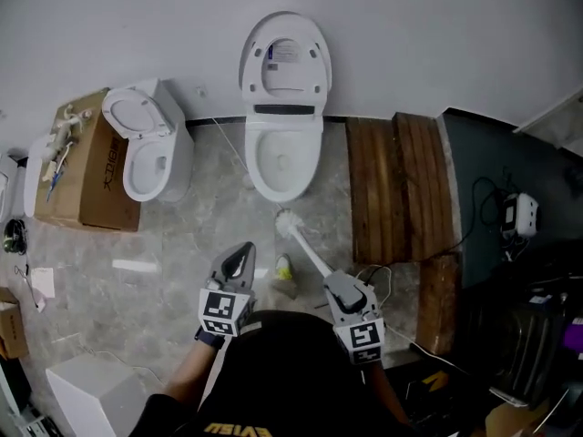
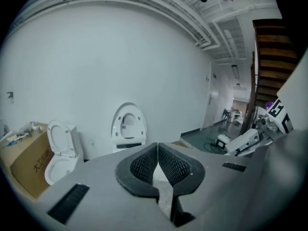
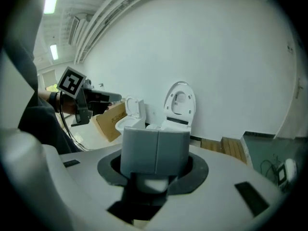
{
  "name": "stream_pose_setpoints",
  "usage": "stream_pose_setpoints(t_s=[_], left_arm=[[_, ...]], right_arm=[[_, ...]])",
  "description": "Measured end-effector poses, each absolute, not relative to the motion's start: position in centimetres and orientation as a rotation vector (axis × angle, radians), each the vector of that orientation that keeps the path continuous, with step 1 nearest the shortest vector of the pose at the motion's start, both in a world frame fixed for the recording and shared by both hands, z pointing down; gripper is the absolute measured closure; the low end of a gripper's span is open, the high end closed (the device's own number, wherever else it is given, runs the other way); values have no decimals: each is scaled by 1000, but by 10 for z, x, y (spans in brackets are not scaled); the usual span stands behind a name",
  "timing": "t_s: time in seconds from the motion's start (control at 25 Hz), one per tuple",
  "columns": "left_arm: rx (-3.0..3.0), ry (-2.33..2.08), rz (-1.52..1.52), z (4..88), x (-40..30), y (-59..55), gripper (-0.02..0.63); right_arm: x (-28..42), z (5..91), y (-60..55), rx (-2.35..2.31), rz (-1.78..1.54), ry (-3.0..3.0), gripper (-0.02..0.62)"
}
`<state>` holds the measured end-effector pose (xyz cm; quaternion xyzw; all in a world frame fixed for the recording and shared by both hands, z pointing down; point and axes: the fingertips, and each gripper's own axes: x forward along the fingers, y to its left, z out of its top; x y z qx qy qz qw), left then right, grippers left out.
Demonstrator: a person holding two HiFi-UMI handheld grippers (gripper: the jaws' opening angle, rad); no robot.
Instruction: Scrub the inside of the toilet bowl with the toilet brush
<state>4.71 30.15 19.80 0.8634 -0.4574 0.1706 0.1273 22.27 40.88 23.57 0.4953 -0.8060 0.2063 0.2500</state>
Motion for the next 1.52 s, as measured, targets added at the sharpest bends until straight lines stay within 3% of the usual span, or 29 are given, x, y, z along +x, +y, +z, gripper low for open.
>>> stream_pose_setpoints(t_s=[0.24, 0.56, 0.96, 1.16, 1.52], left_arm=[[2453, -1370, 525, 219, 26, 230, 587], [2227, -1592, 580, 242, 13, 152, 588], [1990, -1877, 637, 275, 20, 19, 588], [1784, -1966, 607, 319, 27, 37, 588], [1652, -2042, 567, 435, 0, 72, 588]], right_arm=[[204, 245, 313, 1114, 359, -2190, 430], [229, 270, 181, 764, 234, -2161, 430], [288, 368, -35, 475, 346, -2158, 430], [288, 423, -91, 350, 314, -2073, 430], [211, 522, -92, 127, 317, -1959, 430]])
